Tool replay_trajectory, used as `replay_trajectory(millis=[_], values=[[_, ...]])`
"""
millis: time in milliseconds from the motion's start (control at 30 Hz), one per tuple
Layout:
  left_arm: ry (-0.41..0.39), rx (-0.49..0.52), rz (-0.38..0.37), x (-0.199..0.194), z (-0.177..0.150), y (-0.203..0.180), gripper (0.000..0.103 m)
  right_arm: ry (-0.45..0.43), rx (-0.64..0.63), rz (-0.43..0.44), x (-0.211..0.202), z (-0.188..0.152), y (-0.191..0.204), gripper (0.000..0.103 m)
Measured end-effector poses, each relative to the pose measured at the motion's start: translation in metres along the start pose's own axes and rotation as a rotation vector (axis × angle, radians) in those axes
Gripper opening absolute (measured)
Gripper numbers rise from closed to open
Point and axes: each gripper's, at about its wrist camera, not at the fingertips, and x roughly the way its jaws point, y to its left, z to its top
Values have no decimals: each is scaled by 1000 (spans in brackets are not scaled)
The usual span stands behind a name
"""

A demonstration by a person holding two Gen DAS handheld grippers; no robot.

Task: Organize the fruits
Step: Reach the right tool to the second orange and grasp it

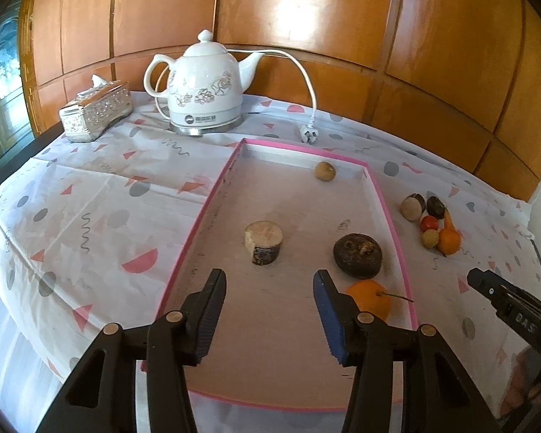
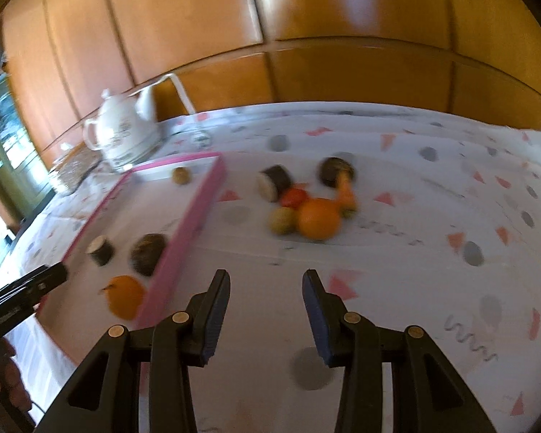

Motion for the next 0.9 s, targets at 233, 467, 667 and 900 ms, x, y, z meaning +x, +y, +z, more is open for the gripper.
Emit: replay_trajectory(millis=[233,467,667,900], values=[[4,14,-25,0,0,-8,51,16,38,-66,9,-1,-29,42],[5,36,-54,1,2,-19,51,18,-16,-71,21,7,-33,42],[7,45,-80,2,6,-25,51,26,-65,-77,35,19,-28,42],[21,40,-95,7,6,-27,51,51,-69,-71,58,31,-30,42]])
